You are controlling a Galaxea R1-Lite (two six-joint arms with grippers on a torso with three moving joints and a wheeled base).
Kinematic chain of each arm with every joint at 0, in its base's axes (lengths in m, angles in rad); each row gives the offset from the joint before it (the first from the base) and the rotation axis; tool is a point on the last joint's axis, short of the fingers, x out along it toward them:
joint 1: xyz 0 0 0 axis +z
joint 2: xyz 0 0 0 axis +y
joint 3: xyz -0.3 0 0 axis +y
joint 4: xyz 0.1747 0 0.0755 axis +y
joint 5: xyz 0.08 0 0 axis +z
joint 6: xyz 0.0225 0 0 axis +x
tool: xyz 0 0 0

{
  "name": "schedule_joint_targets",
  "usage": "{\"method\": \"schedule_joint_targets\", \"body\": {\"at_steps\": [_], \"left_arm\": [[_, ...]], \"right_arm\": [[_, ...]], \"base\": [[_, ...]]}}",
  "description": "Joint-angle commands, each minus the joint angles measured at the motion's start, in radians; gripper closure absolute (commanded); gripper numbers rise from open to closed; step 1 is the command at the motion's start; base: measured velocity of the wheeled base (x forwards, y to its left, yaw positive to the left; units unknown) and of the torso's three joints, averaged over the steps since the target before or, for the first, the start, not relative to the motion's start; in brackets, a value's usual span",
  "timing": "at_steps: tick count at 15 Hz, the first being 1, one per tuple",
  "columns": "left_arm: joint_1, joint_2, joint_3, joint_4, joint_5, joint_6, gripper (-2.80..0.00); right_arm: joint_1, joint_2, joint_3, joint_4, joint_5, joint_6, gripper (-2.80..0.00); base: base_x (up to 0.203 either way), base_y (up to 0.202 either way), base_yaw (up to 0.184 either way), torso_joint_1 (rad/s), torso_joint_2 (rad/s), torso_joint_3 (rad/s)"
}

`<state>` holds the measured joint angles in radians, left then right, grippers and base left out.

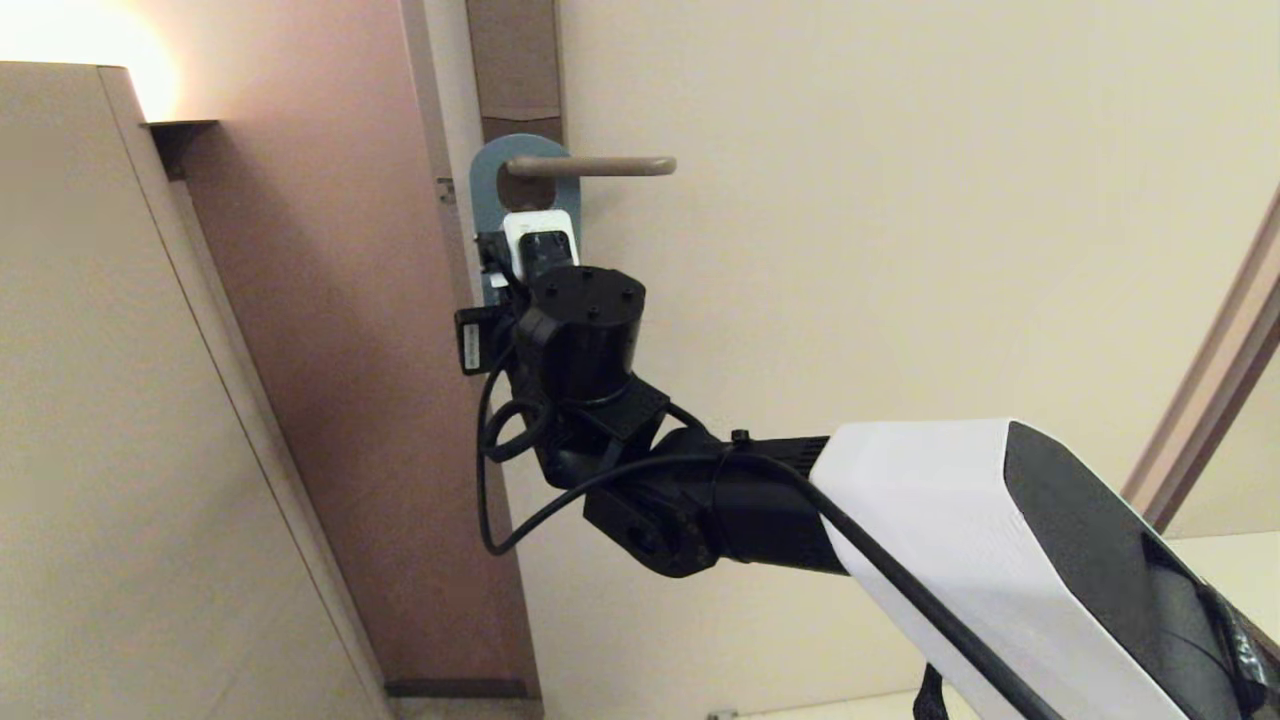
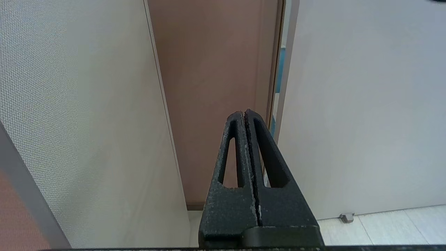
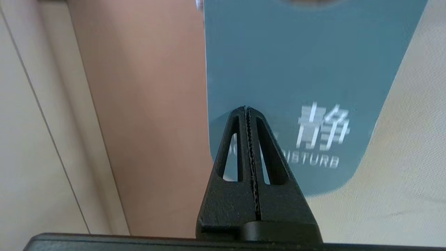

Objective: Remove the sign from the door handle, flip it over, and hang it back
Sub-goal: Hang the sign back with the other side facing out

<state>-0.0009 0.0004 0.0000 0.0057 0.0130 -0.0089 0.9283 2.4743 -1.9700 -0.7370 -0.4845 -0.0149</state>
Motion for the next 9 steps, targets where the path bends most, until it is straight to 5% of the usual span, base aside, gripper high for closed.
{"method": "schedule_joint_targets", "body": {"at_steps": [1, 9], "left_arm": [[-0.001, 0.000, 0.000, 0.000, 0.001, 0.000, 0.00], [0.001, 0.000, 0.000, -0.001, 0.001, 0.000, 0.00]], "right_arm": [[-0.009, 0.017, 0.000, -0.005, -0.002, -0.002, 0.00], [-0.048, -0.009, 0.000, 0.027, 0.030, -0.026, 0.00]], "base": [[0.000, 0.000, 0.000, 0.000, 0.00, 0.000], [0.000, 0.000, 0.000, 0.000, 0.00, 0.000]]}}
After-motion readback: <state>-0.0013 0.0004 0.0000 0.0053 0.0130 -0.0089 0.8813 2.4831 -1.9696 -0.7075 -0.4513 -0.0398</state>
